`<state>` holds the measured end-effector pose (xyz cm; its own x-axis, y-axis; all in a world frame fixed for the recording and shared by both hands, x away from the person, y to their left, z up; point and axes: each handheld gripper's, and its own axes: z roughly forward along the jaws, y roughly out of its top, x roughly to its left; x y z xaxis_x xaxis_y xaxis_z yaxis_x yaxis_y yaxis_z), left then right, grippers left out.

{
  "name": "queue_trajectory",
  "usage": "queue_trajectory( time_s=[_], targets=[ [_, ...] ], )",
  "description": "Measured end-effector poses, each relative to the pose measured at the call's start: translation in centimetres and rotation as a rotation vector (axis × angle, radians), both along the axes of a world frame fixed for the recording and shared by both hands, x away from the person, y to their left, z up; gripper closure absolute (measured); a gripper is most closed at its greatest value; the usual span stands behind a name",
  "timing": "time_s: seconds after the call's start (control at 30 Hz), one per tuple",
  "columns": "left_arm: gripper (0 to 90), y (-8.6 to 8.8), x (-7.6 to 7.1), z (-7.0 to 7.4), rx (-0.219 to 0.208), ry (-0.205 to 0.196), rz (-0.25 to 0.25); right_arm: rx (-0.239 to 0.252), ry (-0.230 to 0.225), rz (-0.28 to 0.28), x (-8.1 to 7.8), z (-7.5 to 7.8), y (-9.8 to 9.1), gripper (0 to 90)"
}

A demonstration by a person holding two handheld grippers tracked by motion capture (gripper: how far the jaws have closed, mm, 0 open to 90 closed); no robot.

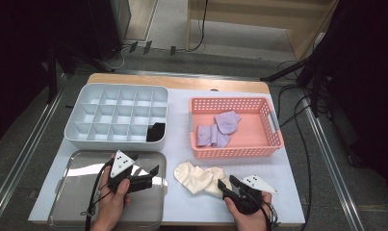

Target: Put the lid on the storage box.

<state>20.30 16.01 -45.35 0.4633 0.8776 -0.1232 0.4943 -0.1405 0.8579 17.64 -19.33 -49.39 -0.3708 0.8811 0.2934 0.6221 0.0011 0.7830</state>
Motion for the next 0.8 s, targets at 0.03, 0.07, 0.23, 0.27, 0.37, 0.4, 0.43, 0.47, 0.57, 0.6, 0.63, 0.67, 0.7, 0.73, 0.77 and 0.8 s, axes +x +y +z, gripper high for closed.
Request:
queue_trajectory(
  time_s=[0.03, 0.07, 0.23, 0.27, 0.37, 0.4, 0.43, 0.47, 0.57, 0.6, 0.63, 0.67, 0.7, 0.73, 0.77, 0.8],
  targets=[
    [14.1, -0.2, 0.0, 0.1, -0.013, 0.009, 0.001, -0.007, 0.006, 0.005, 0.0, -0.2, 0.1, 59.5],
    [14.1, -0.4, 0.0, 0.2, -0.021, 0.008, 0.004, -0.016, 0.018, 0.014, 0.0, -0.3, 0.2, 64.2],
    [14.1, -1.2, -0.4, 0.2, -0.005, 0.004, -0.014, 0.012, 0.028, 0.03, 0.0, 0.0, -0.2, 84.3],
    [14.1, -1.3, -0.5, 0.1, -0.007, 0.002, -0.019, 0.021, 0.03, 0.017, -0.1, 0.3, -0.4, 84.5],
    [14.1, -1.2, -0.6, -0.1, -0.012, 0.013, -0.025, 0.047, -0.005, -0.022, -0.2, 1.1, -2.2, 84.6],
    [14.1, -1.2, -0.6, -0.1, -0.012, 0.015, -0.027, 0.062, -0.012, -0.043, -0.2, 1.4, -3.0, 84.7],
    [14.1, -1.2, -0.6, -0.1, -0.013, 0.019, -0.025, 0.07, -0.022, -0.056, -0.2, 1.6, -3.9, 84.6],
    [14.1, -1.1, -0.6, -0.1, -0.018, 0.019, -0.029, 0.078, -0.02, -0.078, -0.2, 1.7, -4.8, 84.6],
    [14.1, -1.3, -0.6, -0.1, -0.02, 0.018, -0.035, 0.079, -0.029, -0.14, -0.2, 1.6, -7.5, 84.6],
    [14.1, -1.3, -0.6, -0.1, -0.022, 0.017, -0.036, 0.074, -0.026, -0.162, -0.2, 1.5, -8.3, 84.6],
    [14.1, -1.4, -0.6, -0.1, -0.023, 0.021, -0.036, 0.073, -0.021, -0.18, -0.2, 1.3, -9.1, 84.6],
    [14.1, -1.5, -0.6, -0.1, -0.02, 0.018, -0.042, 0.074, -0.013, -0.202, -0.3, 1.1, -9.8, 84.6],
    [14.1, -1.7, -0.6, -0.1, -0.018, 0.02, -0.044, 0.066, -0.017, -0.216, -0.2, 0.9, -10.4, 84.5],
    [14.1, -1.8, -0.7, -0.2, -0.015, 0.022, -0.05, 0.068, -0.016, -0.233, -0.2, 0.8, -10.9, 84.1],
    [14.1, -1.9, -0.7, -0.2, -0.016, 0.024, -0.052, 0.071, -0.016, -0.242, -0.1, 0.7, -11.3, 82.6],
    [14.1, -2.0, -0.8, -0.2, -0.013, 0.023, -0.059, 0.083, -0.017, -0.247, 0.0, 0.6, -11.6, 78.0]
  ],
)
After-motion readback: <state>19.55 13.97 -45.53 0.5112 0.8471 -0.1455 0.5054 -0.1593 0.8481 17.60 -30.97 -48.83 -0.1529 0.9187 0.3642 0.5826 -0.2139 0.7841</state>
